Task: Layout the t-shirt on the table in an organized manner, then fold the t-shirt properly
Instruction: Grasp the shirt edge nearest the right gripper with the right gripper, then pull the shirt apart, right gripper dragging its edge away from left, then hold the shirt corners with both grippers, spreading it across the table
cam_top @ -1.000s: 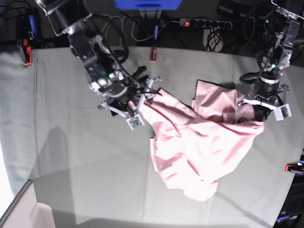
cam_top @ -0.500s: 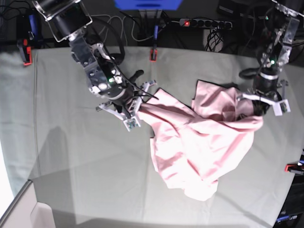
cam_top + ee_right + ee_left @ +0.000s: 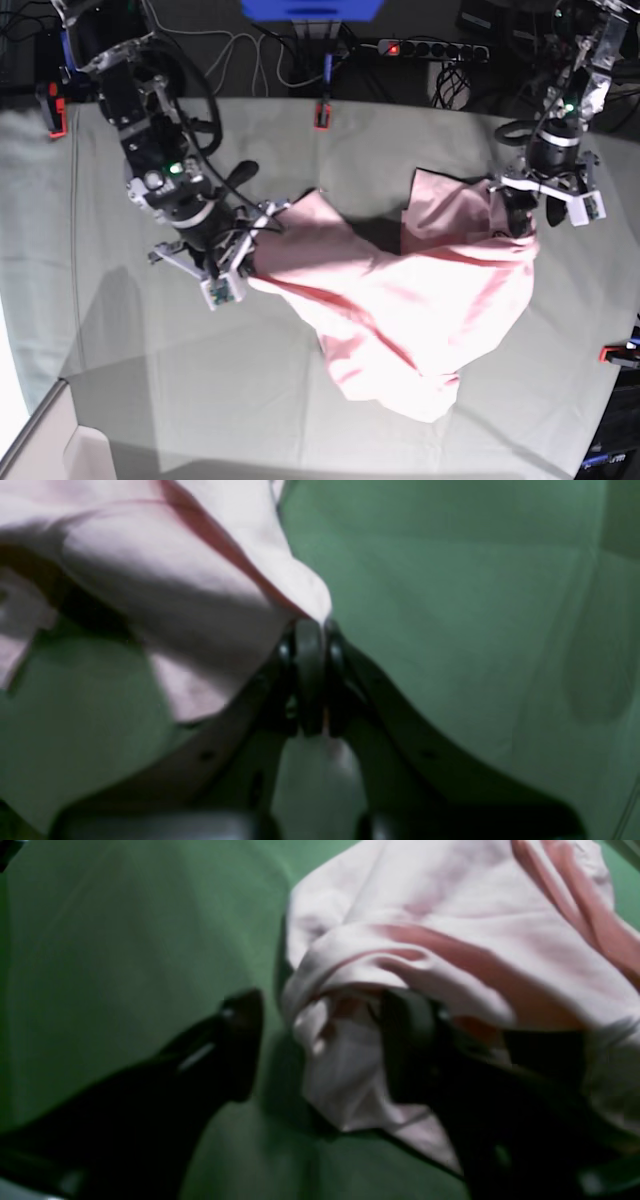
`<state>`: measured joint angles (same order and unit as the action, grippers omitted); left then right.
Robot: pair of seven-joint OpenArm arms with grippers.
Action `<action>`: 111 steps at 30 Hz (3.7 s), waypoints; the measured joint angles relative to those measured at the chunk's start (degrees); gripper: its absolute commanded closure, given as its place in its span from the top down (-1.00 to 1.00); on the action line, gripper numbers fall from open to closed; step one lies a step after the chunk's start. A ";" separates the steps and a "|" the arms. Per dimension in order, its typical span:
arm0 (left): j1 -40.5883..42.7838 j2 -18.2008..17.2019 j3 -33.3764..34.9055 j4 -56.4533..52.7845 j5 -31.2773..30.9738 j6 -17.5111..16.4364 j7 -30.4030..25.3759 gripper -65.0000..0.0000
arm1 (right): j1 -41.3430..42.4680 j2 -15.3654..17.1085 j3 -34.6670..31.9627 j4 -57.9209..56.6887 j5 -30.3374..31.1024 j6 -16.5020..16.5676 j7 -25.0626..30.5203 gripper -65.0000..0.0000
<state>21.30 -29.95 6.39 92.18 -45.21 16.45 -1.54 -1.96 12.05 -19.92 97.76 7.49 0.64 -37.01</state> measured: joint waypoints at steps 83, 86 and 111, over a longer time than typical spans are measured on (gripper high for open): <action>5.62 2.93 -1.18 15.50 0.42 -0.15 -0.13 -1.00 | -0.74 2.16 57.79 1.75 -0.07 5.77 -0.33 -1.00; 6.51 4.72 -7.69 15.67 0.39 -0.39 0.46 -1.00 | -0.98 1.79 57.64 1.88 0.33 5.95 0.02 -1.00; -5.77 3.43 -7.76 13.51 0.61 -0.15 6.91 -1.00 | -5.70 -1.84 43.67 4.85 -1.11 13.55 -6.54 -0.82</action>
<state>15.53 -26.52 -1.37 105.69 -44.60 16.29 5.37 -7.66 10.22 23.75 102.61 6.37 14.20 -43.55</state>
